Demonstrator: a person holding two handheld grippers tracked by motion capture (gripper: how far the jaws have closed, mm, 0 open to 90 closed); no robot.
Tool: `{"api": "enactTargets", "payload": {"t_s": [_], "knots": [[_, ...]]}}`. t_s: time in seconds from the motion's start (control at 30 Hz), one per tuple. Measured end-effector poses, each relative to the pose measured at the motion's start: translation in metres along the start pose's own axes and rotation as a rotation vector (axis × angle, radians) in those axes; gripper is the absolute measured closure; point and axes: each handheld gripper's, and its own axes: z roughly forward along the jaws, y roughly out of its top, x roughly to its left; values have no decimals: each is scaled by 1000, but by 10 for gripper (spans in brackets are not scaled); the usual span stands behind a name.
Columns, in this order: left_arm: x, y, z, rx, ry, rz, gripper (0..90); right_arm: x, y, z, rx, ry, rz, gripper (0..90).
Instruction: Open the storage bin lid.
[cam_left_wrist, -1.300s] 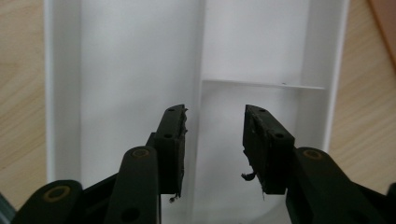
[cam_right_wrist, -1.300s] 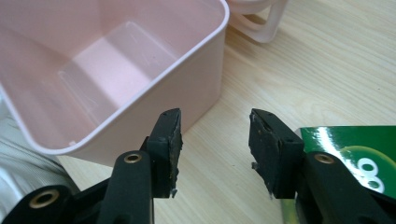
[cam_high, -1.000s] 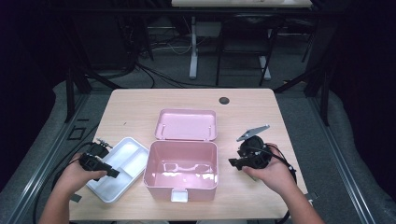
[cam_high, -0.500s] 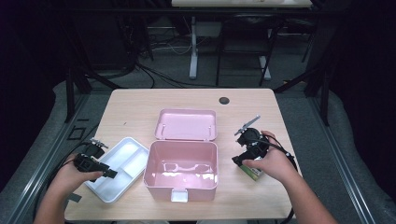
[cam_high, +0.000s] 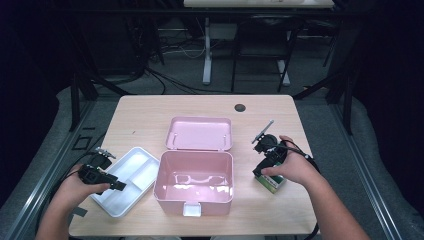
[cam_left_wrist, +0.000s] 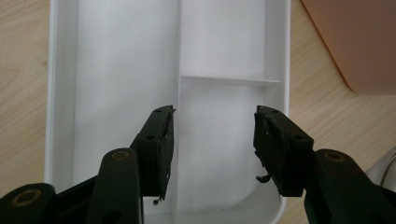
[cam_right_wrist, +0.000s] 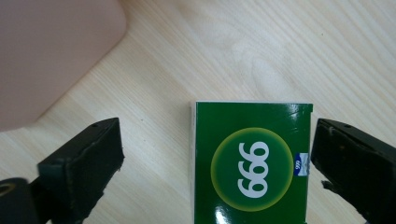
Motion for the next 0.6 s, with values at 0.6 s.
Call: {"api": "enactTargets", "payload": {"t_s": [0.6], "knots": [[1, -1, -1, -15, -11, -7, 486, -28, -5, 28, 124, 33, 64, 0]]}}
